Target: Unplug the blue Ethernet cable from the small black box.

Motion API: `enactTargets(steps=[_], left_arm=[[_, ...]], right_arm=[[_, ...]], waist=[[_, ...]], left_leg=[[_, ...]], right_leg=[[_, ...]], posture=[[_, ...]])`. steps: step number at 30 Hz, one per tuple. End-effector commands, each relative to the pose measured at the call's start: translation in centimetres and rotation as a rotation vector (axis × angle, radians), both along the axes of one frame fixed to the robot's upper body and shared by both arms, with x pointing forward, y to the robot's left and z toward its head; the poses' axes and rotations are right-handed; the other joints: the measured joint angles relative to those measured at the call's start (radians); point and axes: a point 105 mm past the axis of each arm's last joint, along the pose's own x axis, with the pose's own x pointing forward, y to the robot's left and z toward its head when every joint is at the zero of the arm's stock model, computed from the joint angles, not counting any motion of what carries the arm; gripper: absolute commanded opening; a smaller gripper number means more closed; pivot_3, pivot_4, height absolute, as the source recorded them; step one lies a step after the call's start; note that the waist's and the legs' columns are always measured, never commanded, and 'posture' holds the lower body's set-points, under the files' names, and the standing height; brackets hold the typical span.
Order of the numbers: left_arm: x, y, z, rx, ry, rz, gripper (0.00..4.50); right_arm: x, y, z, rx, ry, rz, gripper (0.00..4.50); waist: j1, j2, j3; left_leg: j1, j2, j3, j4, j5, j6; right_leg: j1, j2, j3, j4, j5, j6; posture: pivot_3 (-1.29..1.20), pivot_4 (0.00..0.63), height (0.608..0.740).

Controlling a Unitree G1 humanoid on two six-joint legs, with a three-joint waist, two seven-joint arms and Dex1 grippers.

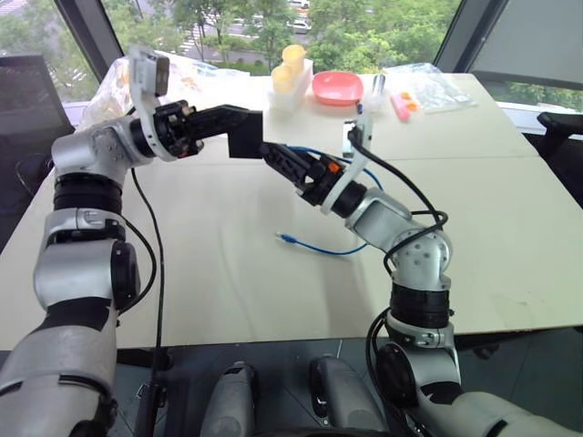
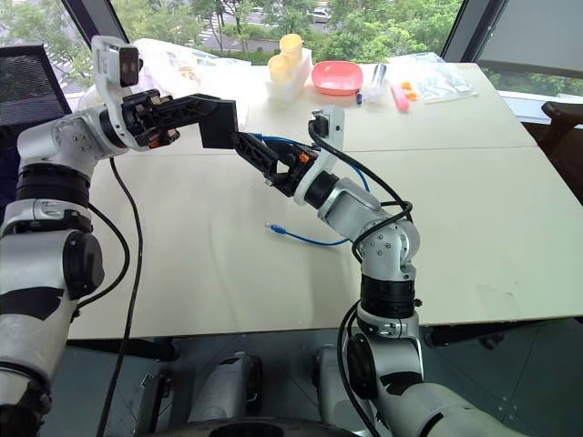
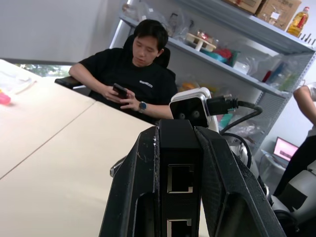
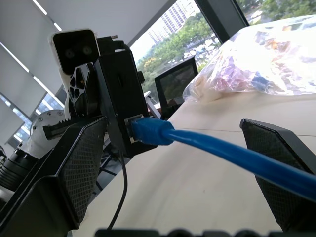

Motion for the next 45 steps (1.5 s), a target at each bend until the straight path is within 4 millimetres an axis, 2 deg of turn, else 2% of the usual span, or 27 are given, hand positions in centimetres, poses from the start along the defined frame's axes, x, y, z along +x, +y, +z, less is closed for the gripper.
enactTargets(steps=[1, 17, 20, 24, 26, 27, 39, 45], left_arm=[[-0.3, 0.2, 0.8, -0.012, -0.027, -0.009, 0.49], [-0.3, 0.4, 1.3, -0.040, -0.027, -0.006, 0.49], [-0.3, 0.3, 1.2, -0.039, -0.027, -0.009, 0.49], [-0.4, 0.2, 1.1, -0.037, -0.024, -0.014, 0.49], [-0.4, 0.2, 1.1, -0.037, -0.024, -0.012, 0.49], [-0.3, 0.2, 1.0, -0.037, -0.023, -0.011, 0.49], [-0.2, 0.4, 1.2, -0.050, -0.024, 0.007, 0.49], [0.1, 1.5, 2.8, -0.113, -0.042, 0.061, 0.49]], right_arm=[[-0.5, 0.2, 0.8, 0.019, -0.039, 0.012, 4.48], [-1.7, 0.7, 0.6, 0.034, -0.075, 0.084, 4.48], [-1.7, 0.7, 0.7, 0.040, -0.074, 0.083, 3.60], [-1.6, 0.8, 0.8, 0.050, -0.073, 0.081, 1.63], [-1.5, 0.8, 0.8, 0.052, -0.073, 0.082, 0.49], [-1.6, 0.8, 0.8, 0.052, -0.073, 0.083, 0.08], [-1.4, 0.6, 0.8, 0.059, -0.070, 0.071, 0.01], [0.6, -3.6, 1.4, 0.162, -0.031, -0.069, 0.01]], waist=[[0.000, 0.000, 0.000], [0.001, 0.000, 0.000], [0.001, 0.000, 0.000], [0.001, 0.000, 0.000], [0.001, 0.000, 0.000], [0.000, 0.000, 0.000], [0.001, 0.000, 0.000], [0.001, 0.000, 0.000]], left_leg=[[0.000, 0.000, 0.000, 0.000, 0.000, 0.000], [0.000, 0.000, 0.000, 0.000, 0.000, 0.000], [0.000, 0.000, 0.000, 0.000, 0.000, 0.000], [0.000, 0.000, 0.000, 0.000, 0.000, 0.000], [0.000, 0.000, 0.000, 0.000, 0.000, 0.000], [0.000, 0.000, 0.000, 0.000, 0.000, 0.000], [0.000, 0.000, 0.000, 0.000, 0.000, 0.000], [0.000, 0.000, 0.000, 0.000, 0.000, 0.000]], right_leg=[[0.000, 0.000, 0.000, 0.000, 0.000, 0.000], [0.000, 0.000, 0.000, 0.000, 0.000, 0.000], [0.000, 0.000, 0.000, 0.000, 0.000, 0.000], [0.000, 0.000, 0.000, 0.000, 0.000, 0.000], [0.000, 0.000, 0.000, 0.000, 0.000, 0.000], [0.000, 0.000, 0.000, 0.000, 0.000, 0.000], [0.000, 0.000, 0.000, 0.000, 0.000, 0.000], [0.000, 0.000, 0.000, 0.000, 0.000, 0.000]], posture=[[0.00, 0.150, 0.740], [0.00, 0.150, 0.740], [0.00, 0.150, 0.740], [0.00, 0.150, 0.740], [0.00, 0.150, 0.740], [0.00, 0.150, 0.740], [0.00, 0.150, 0.740], [0.00, 0.150, 0.740]])
